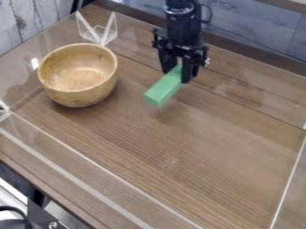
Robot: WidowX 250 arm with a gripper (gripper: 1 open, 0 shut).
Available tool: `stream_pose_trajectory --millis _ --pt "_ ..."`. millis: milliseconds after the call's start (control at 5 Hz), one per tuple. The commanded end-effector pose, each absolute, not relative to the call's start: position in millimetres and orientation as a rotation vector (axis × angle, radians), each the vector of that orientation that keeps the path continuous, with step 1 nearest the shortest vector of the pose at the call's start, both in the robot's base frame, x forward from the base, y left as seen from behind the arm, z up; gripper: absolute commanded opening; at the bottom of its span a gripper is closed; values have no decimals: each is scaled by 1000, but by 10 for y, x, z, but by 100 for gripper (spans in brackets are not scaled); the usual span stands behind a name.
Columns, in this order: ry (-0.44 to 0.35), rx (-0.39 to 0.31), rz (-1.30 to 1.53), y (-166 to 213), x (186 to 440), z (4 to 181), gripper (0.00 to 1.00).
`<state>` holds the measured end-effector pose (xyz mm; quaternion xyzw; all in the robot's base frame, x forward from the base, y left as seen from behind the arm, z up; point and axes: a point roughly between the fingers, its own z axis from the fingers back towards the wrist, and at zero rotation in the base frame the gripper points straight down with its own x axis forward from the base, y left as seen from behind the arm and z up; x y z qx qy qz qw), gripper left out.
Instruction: Move green object from inside the wooden bowl to the table next to it
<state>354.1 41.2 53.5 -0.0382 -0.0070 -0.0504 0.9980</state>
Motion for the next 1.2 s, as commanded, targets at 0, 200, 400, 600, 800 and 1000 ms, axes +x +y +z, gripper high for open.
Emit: stream_pose_trajectory --millis 0,200,400,600,800,1000 --pt "-97 -55 16 531 3711 724 0" --pt "-99 -57 -37 452 3762 551 0" --pt "-124 -77 -86 370 3780 526 0" --pt "-134 -83 10 413 3736 626 100" --pt "-154 -86 106 468 3679 762 100" --pt "-182 -88 201 544 3603 958 100"
